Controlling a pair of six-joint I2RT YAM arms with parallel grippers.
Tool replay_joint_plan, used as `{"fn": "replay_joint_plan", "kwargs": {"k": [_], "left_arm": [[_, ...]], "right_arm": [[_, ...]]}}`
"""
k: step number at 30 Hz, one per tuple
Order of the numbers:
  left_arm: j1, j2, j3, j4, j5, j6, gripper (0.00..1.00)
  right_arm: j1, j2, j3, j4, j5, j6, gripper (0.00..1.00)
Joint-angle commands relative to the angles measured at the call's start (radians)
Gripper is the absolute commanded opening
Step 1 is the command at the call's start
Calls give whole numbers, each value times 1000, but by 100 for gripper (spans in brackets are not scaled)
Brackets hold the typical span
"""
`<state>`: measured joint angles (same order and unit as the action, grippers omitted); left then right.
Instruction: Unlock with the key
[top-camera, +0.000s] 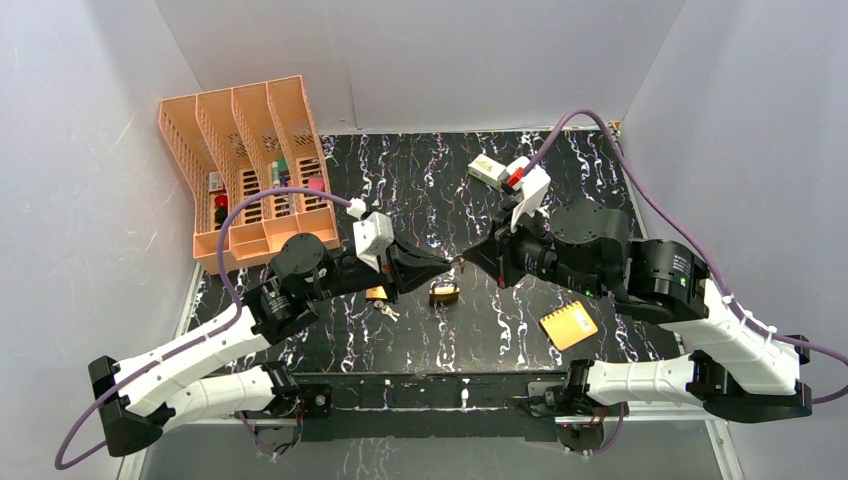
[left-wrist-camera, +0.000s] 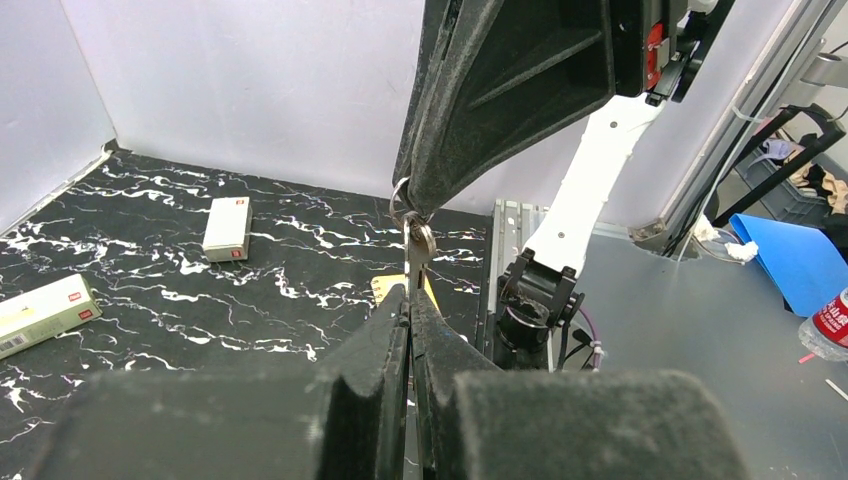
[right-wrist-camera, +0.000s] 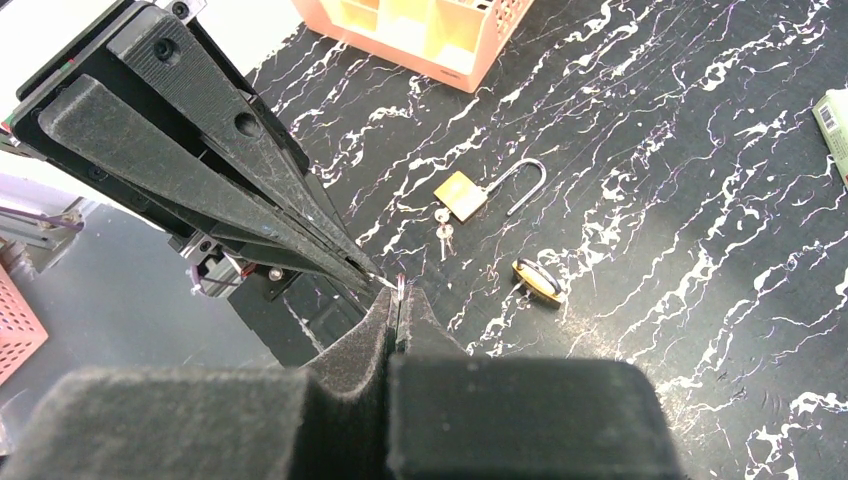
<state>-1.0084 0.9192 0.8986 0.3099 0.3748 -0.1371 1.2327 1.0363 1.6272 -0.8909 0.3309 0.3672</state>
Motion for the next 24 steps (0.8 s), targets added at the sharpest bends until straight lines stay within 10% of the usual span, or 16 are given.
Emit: {"fn": "replay_joint_plan", "kwargs": {"k": [1,24], "left_arm": [[-3,-16,20,0,1,21,0],[-3,-64,7,84,-99,88,0]], "right_arm": [[2,-1,33,40,-6,-4,0],[2,-20,11,129,-194,6,19]]}}
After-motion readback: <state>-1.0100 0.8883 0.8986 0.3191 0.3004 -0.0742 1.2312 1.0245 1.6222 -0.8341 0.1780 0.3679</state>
